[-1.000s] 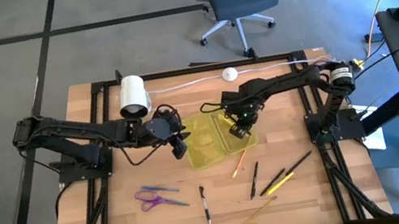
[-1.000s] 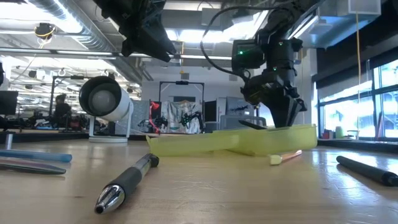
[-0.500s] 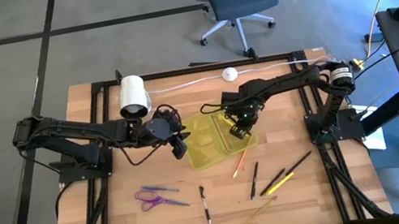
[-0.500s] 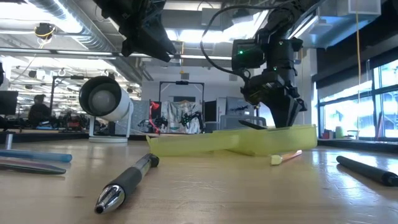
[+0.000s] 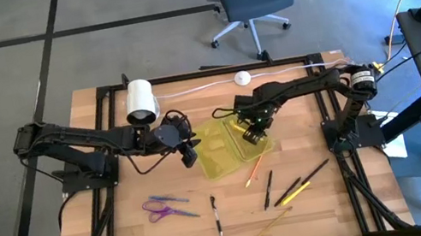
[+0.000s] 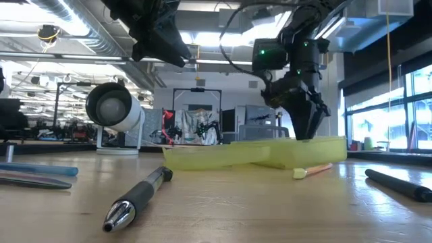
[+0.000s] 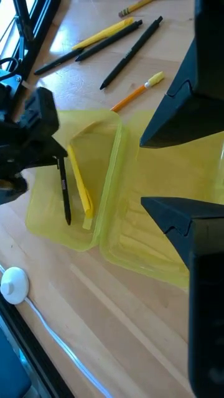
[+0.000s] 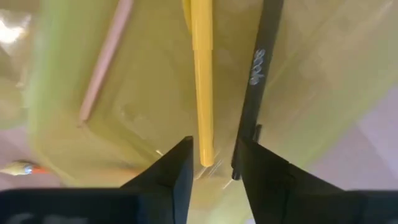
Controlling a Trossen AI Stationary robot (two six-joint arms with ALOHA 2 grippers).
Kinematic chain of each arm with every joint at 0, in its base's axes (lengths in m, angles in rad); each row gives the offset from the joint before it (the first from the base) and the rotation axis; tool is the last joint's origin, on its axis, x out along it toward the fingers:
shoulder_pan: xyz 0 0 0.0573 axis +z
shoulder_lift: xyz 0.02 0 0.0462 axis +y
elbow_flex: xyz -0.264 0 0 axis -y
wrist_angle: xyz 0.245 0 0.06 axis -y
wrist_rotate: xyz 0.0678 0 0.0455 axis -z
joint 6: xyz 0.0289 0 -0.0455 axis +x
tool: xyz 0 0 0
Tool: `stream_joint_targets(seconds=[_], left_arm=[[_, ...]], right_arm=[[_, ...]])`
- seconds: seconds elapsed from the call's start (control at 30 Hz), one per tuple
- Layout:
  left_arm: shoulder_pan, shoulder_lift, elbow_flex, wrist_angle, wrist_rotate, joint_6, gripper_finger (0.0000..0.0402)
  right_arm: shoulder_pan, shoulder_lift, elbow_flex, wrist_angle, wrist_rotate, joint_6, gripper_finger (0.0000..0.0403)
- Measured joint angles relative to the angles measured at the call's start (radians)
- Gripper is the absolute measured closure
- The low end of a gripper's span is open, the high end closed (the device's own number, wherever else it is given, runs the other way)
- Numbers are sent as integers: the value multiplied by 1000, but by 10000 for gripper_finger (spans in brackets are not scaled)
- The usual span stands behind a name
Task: Pick & place school supplies into a supply box
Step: Put the black pen into the yellow supply box
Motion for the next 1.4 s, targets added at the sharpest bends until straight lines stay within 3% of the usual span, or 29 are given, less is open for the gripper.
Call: stream_joint_targets(seconds=[0.13,0.3,0.47,0.7,0.87,1.1,1.23,1.4], left_arm=[[0,0,0,-3,0,0,272],[0,0,0,-4,0,0,272],[0,0,0,0,0,0,272],[0,0,0,4,-5,-1,272],[0,0,0,4,-11,0,272],[0,0,0,4,-34,-4,272],[0,0,0,4,-34,-4,272],[0,0,0,4,-34,-3,272]], right_arm=[[20,-87,24,-7,40,-92,274],[98,-226,30,-23,13,-238,275],[209,-331,31,-174,10,-383,275],[323,-348,31,-430,9,-186,277],[367,-348,31,-523,-23,-216,277],[411,-348,31,-519,-17,-218,275],[416,-348,29,-520,-15,-176,249],[415,-348,19,-516,91,-142,202]])
